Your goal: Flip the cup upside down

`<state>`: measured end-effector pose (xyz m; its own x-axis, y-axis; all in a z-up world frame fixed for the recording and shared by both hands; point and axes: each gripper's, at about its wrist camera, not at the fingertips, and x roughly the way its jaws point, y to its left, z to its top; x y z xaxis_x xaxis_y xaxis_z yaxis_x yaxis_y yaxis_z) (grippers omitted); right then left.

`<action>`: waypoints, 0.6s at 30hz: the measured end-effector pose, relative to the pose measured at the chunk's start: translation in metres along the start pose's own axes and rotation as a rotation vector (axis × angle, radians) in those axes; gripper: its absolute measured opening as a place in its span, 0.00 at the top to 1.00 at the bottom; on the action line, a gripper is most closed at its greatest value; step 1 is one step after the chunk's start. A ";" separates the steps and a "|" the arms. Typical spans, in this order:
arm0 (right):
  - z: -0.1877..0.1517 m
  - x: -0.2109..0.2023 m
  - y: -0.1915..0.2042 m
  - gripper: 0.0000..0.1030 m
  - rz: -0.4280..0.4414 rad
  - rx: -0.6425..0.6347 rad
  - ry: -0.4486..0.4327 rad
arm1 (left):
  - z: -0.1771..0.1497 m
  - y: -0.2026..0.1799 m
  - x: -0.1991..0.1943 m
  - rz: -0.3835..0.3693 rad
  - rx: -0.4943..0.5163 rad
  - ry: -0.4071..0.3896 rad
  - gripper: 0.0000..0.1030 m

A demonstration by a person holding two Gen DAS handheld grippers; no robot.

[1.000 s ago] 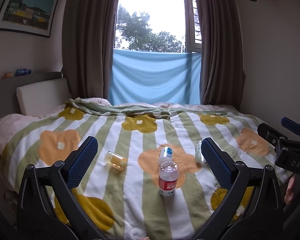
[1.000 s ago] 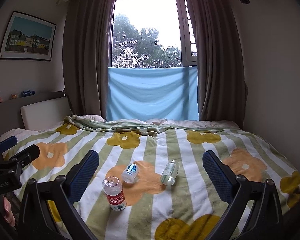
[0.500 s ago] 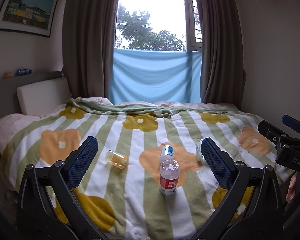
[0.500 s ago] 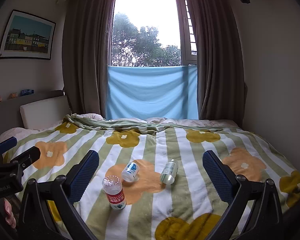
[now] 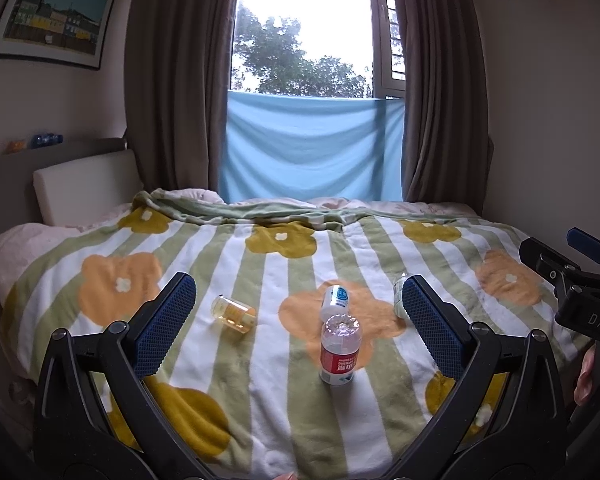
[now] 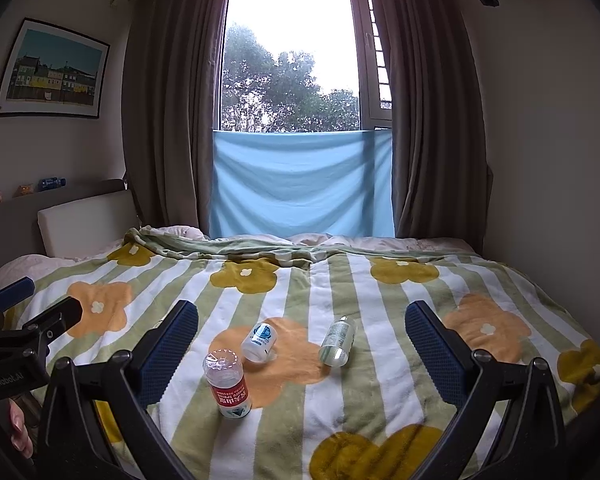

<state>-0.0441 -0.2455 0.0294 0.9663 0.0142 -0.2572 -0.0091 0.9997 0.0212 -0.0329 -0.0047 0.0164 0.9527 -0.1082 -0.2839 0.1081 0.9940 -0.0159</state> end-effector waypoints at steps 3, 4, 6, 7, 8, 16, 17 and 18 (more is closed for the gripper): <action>0.000 0.000 -0.001 0.00 -0.001 0.001 -0.001 | 0.001 -0.001 -0.001 0.004 0.007 -0.004 0.00; 0.000 0.000 -0.001 0.00 -0.001 0.001 -0.002 | 0.001 -0.001 -0.001 0.005 0.006 -0.005 0.00; 0.000 0.000 -0.001 0.00 -0.002 0.001 -0.004 | 0.001 -0.001 -0.001 0.010 0.006 -0.005 0.00; -0.001 0.000 -0.002 0.00 -0.003 0.002 -0.004 | 0.001 0.000 -0.001 0.012 0.007 -0.005 0.00; -0.001 0.000 -0.002 0.00 -0.004 0.002 -0.004 | 0.001 -0.001 -0.001 0.019 0.009 -0.006 0.00; -0.003 0.002 -0.001 0.00 -0.026 -0.024 0.008 | 0.000 -0.007 -0.010 0.029 0.050 -0.059 0.00; -0.003 0.002 0.000 0.00 -0.024 -0.023 0.008 | 0.001 -0.007 -0.011 0.026 0.047 -0.065 0.00; -0.002 0.002 0.000 0.00 -0.023 -0.021 0.008 | 0.001 -0.007 -0.012 0.025 0.042 -0.071 0.00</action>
<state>-0.0424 -0.2456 0.0267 0.9642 -0.0088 -0.2649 0.0076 1.0000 -0.0055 -0.0446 -0.0102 0.0205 0.9728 -0.0858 -0.2150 0.0947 0.9950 0.0313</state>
